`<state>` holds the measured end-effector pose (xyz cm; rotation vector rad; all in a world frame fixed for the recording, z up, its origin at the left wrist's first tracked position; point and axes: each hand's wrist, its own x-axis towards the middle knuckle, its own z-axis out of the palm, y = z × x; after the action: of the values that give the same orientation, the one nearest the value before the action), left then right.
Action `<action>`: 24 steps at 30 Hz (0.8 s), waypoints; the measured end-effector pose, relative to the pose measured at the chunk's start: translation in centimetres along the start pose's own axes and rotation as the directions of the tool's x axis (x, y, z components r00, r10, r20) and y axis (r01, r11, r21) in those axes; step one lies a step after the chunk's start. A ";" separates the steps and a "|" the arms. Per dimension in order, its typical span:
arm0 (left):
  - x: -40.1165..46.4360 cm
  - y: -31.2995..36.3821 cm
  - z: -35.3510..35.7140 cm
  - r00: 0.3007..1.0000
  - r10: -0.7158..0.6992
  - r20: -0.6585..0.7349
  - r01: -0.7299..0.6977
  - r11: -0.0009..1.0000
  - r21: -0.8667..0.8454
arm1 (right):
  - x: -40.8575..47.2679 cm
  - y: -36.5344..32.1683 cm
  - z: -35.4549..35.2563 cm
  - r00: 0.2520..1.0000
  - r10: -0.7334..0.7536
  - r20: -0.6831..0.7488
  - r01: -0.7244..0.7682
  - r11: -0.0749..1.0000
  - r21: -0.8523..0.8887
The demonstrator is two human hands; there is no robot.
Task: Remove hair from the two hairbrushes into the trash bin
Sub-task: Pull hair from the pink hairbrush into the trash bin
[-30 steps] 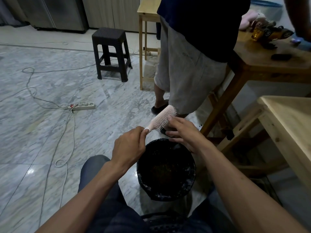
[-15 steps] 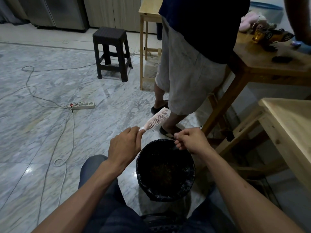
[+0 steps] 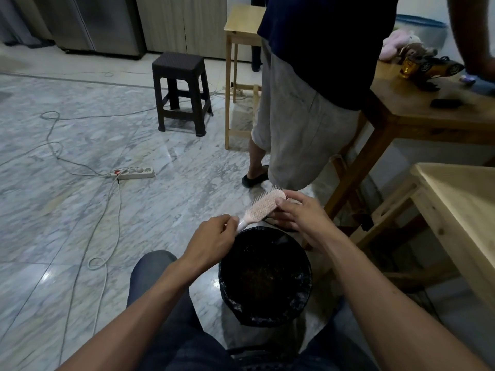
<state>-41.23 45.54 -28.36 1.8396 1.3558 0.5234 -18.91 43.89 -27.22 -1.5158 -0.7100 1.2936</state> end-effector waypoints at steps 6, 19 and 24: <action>-0.8 1.3 0.4 0.987 0.135 -0.091 -0.128 0.989 0.076 | -0.6 -1.4 -0.4 0.989 -0.098 -0.109 0.107 0.991 0.082; -0.2 7.3 1.6 0.888 0.416 -0.198 -0.418 0.908 0.035 | -3.7 -8.0 -6.0 0.911 -0.258 -0.322 0.294 0.954 0.065; 0.7 12.8 3.6 0.816 0.557 -0.153 -0.561 0.827 0.018 | -7.1 -11.3 -11.0 0.851 -0.298 -0.432 0.361 0.930 0.071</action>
<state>-30.56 43.23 -20.65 2.2117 0.8647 0.9994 -8.54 38.22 -14.66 -1.4077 -0.5496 0.7129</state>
